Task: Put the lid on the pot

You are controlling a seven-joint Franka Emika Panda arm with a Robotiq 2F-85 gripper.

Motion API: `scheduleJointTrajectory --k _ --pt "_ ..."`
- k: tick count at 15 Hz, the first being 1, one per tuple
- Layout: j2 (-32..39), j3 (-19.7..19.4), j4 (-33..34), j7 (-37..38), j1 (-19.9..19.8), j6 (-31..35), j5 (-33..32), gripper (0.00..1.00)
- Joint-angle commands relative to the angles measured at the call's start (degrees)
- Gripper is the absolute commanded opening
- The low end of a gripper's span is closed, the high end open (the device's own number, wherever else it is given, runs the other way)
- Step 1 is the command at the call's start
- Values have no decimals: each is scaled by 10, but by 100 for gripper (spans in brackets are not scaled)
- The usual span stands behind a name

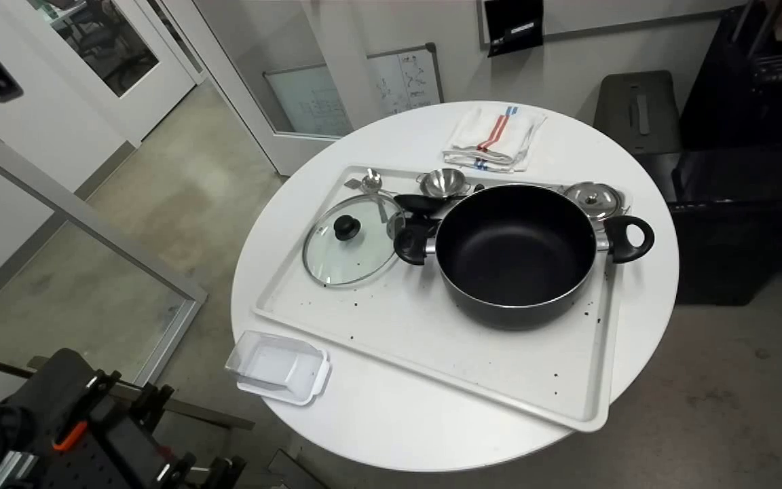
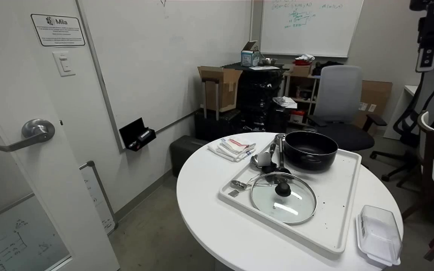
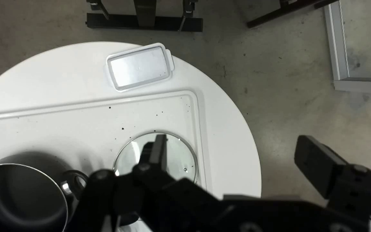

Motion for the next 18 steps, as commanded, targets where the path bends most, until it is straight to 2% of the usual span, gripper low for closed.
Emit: scheduleJointTrajectory --k 1,4,9,12,15,18 --pt "0 6 1 -2 -7 -1 1 100" --pt "33 0 25 1 -13 -1 7 100" --pt "132 -10 87 20 -33 15 9 100" --pt "200 -9 124 59 -42 61 1 100" --pt "276 -9 166 113 -41 136 -13 100" --pt "357 -14 225 146 -37 165 -25 100"
